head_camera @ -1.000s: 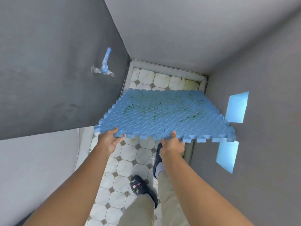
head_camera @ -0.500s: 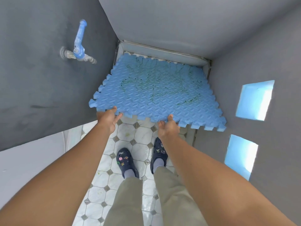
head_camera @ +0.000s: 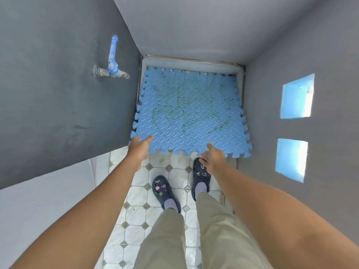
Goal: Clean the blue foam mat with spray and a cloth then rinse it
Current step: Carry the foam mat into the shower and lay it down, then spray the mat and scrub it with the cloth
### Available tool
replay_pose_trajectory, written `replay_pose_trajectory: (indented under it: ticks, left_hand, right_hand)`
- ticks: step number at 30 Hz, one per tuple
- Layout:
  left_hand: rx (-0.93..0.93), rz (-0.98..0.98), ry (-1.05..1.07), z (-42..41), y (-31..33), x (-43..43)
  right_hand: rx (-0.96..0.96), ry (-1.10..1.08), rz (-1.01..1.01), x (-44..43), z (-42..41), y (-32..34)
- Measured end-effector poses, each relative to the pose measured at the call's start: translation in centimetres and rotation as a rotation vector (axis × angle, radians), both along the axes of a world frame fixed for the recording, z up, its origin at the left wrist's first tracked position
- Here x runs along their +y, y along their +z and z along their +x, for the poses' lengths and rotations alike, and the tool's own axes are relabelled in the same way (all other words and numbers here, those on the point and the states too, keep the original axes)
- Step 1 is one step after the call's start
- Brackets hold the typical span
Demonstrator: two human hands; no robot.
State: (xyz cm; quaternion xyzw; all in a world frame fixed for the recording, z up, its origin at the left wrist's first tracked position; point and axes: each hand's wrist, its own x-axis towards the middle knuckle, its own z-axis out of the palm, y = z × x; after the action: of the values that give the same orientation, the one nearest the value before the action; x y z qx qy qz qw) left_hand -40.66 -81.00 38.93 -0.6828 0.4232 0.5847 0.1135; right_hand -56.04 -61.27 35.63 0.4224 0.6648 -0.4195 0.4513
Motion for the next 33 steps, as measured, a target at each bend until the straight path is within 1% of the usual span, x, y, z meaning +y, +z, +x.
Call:
replay_pose_trajectory:
  ticks: [2,4,10,14,19,23,27,29,33]
  left_hand:
    - [0.065,-0.142,-0.185,-0.8,3.9,0.1]
    - [0.135,-0.233,-0.326,-1.6,8.2,-0.1]
    - [0.279,-0.478,-0.656,-4.0,21.1,-2.6]
    - [0.337,-0.642,-0.756,-7.3,29.1,-5.2]
    - [0.396,-0.778,-0.792,-13.9,36.8,-7.5]
    - [0.416,-0.835,-0.897,-19.9,40.1,-8.9]
    - [0.404,-0.899,-0.964,-25.6,41.3,-10.3]
    - [0.404,-0.935,-0.992,-28.5,41.1,-11.5]
    - [0.387,-0.993,-0.959,-33.9,40.0,-14.1]
  right_hand:
    - [0.088,0.089,-0.042,-0.1,-0.1,3.2]
    - [0.185,0.169,-0.105,-0.3,-0.6,7.1]
    - [0.451,0.340,-0.195,-1.8,-3.5,20.7]
    - [0.642,0.425,-0.218,-3.6,-7.1,29.5]
    - [0.853,0.534,-0.217,-6.4,-12.6,38.6]
    - [0.997,0.608,-0.222,-9.2,-17.6,42.6]
    - [1.080,0.626,-0.280,-12.6,-22.6,45.9]
    - [1.139,0.617,-0.301,-14.7,-25.8,46.5]
    - [1.233,0.598,-0.300,-18.6,-32.2,46.4]
